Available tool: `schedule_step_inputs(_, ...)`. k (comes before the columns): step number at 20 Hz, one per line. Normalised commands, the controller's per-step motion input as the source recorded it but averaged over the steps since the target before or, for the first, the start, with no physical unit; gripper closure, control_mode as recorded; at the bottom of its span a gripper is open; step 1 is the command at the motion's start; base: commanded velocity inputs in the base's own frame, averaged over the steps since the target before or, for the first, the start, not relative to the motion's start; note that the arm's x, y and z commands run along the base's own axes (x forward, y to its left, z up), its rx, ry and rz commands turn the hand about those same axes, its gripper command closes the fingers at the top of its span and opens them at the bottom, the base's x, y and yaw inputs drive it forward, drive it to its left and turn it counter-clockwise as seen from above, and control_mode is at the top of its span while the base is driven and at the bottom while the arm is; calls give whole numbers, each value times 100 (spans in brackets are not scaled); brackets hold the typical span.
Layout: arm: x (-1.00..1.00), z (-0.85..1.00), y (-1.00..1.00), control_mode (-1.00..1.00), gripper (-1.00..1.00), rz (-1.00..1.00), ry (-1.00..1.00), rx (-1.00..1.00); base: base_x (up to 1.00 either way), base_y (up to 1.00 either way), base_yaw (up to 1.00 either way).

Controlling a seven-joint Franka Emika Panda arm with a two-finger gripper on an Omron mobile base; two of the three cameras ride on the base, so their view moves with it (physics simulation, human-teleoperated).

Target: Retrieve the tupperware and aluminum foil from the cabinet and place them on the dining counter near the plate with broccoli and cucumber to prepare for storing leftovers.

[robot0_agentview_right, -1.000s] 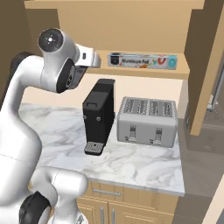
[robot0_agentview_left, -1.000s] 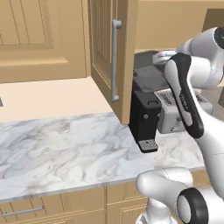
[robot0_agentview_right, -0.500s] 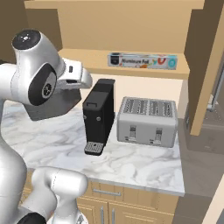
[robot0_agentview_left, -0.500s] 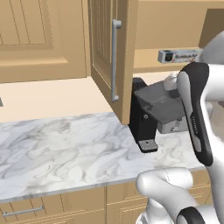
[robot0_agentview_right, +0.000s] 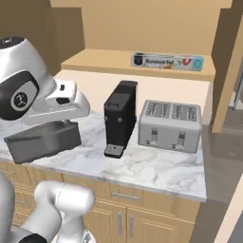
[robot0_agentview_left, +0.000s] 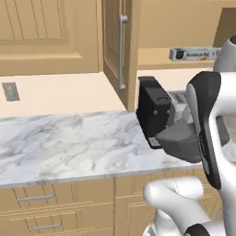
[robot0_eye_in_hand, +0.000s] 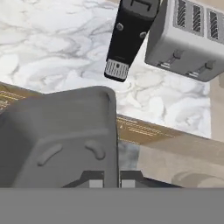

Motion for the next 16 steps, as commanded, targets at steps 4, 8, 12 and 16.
schedule_step_inputs(4,0,0,0,100,100,0,0,0,-90,59,69)
schedule_step_inputs(8,0,0,0,100,100,0,0,0,-31,59,91)
schedule_step_inputs(12,0,0,0,100,100,0,0,0,-7,40,96)
schedule_step_inputs(16,0,0,0,100,100,0,0,0,0,17,94)
